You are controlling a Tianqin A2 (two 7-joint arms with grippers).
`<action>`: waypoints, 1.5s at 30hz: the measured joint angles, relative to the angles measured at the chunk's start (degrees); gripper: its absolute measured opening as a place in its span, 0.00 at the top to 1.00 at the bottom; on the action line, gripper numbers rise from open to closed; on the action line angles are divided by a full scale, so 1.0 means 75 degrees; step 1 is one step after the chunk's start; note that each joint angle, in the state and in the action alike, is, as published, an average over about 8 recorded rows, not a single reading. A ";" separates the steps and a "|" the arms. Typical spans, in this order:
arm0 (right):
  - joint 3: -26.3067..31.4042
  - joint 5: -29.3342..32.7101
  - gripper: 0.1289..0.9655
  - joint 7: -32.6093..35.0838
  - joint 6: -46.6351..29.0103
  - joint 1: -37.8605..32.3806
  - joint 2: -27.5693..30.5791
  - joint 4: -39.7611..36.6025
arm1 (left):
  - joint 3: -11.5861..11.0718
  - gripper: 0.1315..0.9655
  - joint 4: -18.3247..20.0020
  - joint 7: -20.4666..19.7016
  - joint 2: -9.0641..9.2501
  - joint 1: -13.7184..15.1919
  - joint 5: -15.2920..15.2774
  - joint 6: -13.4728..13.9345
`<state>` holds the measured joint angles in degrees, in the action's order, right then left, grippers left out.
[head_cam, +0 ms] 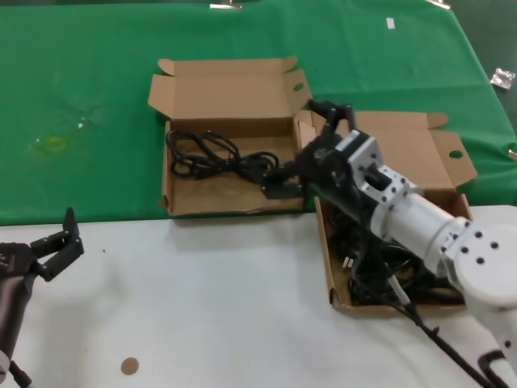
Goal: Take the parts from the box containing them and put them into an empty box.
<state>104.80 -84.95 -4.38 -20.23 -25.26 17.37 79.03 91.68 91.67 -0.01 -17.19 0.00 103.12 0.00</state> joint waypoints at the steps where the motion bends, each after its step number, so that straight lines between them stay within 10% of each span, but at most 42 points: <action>1: -0.0053 -0.0074 0.00 0.0018 0.0082 0.0103 -0.0001 0.0052 | 0.0000 0.12 0.0000 0.0000 0.0000 0.0000 0.0000 0.0000; 28: -0.1501 -0.2079 0.00 0.0501 0.2311 0.2889 -0.0020 0.1446 | 0.0000 0.00 0.0000 0.0000 0.0000 0.0000 0.0001 0.0000; 45: -0.1613 -0.2234 0.00 0.0538 0.2485 0.3103 -0.0022 0.1553 | 0.0000 0.00 0.0000 0.0000 0.0000 0.0000 0.0001 0.0000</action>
<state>92.71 -101.70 -0.34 -1.59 -1.99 17.20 90.68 91.67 91.67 0.00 -17.19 0.00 103.13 0.00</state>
